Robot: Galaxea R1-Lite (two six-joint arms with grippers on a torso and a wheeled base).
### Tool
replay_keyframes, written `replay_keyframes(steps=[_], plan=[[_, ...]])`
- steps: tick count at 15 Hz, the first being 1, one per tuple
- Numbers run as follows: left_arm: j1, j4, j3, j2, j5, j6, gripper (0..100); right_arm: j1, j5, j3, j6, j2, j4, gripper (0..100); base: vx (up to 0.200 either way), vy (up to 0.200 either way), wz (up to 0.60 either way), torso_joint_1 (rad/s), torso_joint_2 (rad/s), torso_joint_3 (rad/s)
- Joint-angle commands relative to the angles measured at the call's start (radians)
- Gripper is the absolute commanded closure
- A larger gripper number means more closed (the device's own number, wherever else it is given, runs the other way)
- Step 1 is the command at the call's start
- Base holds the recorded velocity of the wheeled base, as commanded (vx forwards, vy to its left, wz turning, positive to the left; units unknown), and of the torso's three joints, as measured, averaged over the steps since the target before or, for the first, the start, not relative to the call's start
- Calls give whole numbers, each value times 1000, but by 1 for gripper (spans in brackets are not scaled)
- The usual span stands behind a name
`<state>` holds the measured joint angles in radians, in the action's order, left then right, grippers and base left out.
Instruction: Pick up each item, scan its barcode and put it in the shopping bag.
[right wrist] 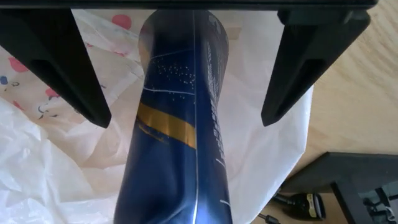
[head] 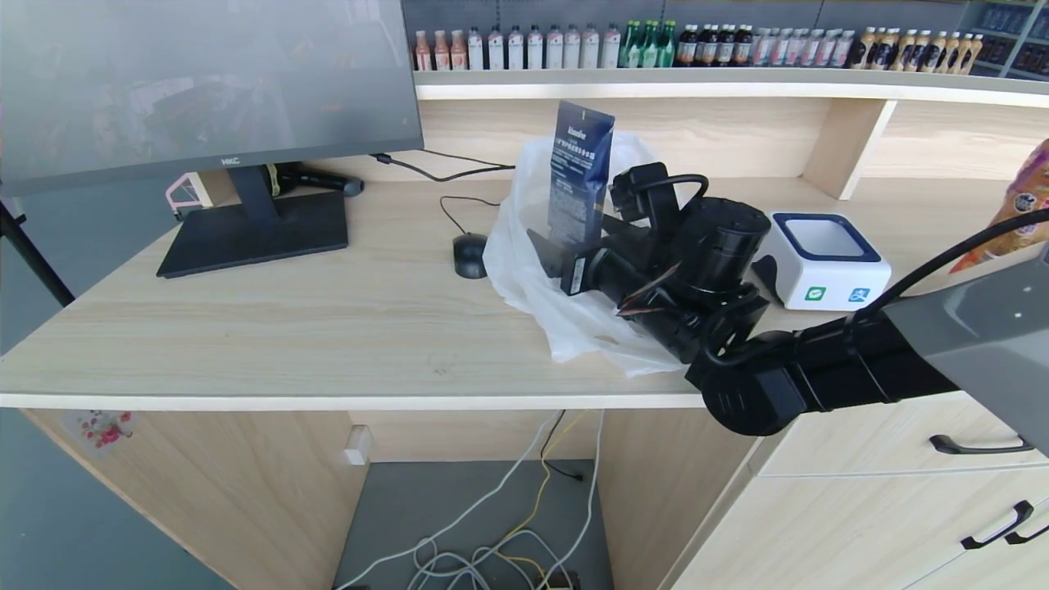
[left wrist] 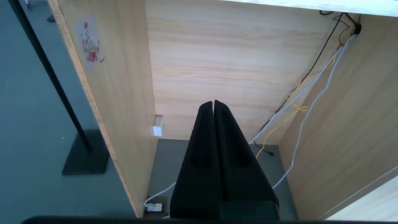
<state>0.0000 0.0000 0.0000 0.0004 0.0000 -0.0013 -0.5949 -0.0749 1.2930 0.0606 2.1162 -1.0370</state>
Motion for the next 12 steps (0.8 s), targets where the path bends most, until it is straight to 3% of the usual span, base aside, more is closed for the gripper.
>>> replay_keyframes(steps=[1,5,12], plan=[[0,0,0,0,0,0,100,0,0,0,1,-25,-5,0,0,0,0,0,0,0],[0,0,0,0,0,0,100,-3,0,-55,2,-113,-8,0,0,0,0,0,0,0],[0,0,0,0,0,0,100,-43,-5,-342,27,-397,-86,0,0,0,0,0,0,0]])
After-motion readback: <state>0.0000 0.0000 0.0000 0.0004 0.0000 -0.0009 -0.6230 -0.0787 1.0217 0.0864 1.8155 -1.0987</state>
